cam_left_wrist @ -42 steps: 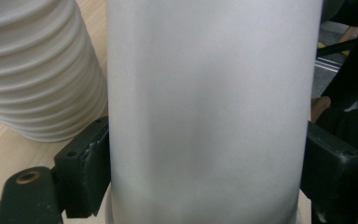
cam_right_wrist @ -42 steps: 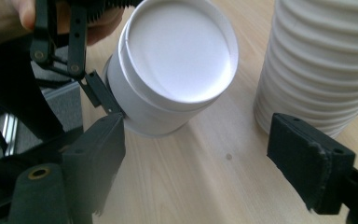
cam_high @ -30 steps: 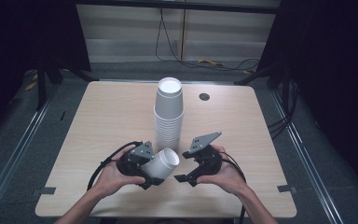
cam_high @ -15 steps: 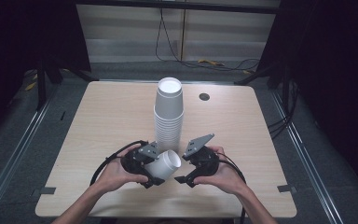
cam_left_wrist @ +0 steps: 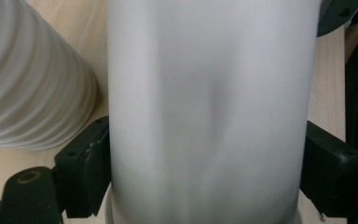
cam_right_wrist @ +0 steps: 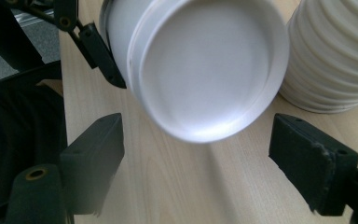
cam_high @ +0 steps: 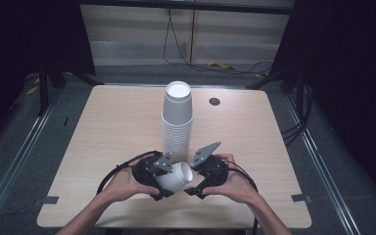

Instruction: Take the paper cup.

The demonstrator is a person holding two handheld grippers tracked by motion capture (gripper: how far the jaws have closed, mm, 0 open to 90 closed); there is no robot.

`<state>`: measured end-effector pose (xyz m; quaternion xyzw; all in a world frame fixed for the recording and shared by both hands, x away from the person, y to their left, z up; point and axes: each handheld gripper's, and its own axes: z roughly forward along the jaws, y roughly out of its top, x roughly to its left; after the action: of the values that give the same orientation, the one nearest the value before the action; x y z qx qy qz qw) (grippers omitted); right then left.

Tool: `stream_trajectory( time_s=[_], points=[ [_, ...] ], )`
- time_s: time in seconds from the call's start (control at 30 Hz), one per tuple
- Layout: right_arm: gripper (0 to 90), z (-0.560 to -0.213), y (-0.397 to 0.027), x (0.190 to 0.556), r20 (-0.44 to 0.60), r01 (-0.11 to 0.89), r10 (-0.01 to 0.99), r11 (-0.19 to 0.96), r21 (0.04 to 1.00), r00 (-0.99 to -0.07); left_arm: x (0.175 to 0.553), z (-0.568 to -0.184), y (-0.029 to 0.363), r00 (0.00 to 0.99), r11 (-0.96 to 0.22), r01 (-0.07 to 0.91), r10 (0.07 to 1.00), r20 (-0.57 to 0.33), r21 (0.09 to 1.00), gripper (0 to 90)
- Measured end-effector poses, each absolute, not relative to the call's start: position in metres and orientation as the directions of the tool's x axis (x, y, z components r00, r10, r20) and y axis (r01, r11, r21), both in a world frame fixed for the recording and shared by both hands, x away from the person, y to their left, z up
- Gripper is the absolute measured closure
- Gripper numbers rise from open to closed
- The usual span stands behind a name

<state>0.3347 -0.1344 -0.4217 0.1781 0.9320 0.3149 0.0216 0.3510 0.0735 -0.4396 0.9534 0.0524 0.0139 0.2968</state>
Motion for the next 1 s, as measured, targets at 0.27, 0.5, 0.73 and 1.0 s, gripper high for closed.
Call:
stream_trajectory(
  time_s=[0.27, 0.5, 0.73, 1.0],
  points=[
    [17.9, -0.426, -0.129, 0.335, 0.070, 0.298, 0.313, 0.779, 0.552, -0.947, 0.346, -0.443, 0.064, 0.997, -0.837, 0.061, 0.077, 0.007, 0.544, 15.8],
    [18.4, -0.425, -0.125, 0.336, 0.076, 0.293, 0.301, 0.787, 0.543, -0.951, 0.342, -0.444, 0.059, 0.998, -0.837, 0.047, 0.062, 0.008, 0.545, 15.8],
    [17.1, -0.426, -0.122, 0.336, 0.092, 0.282, 0.278, 0.790, 0.545, -0.956, 0.338, -0.449, 0.053, 0.999, -0.849, 0.028, 0.036, 0.004, 0.527, 15.8],
    [21.2, -0.427, -0.120, 0.334, 0.130, 0.277, 0.246, 0.797, 0.537, -0.960, 0.334, -0.446, 0.051, 1.000, -0.850, -0.009, -0.001, 0.016, 0.526, 15.7]
  ],
)
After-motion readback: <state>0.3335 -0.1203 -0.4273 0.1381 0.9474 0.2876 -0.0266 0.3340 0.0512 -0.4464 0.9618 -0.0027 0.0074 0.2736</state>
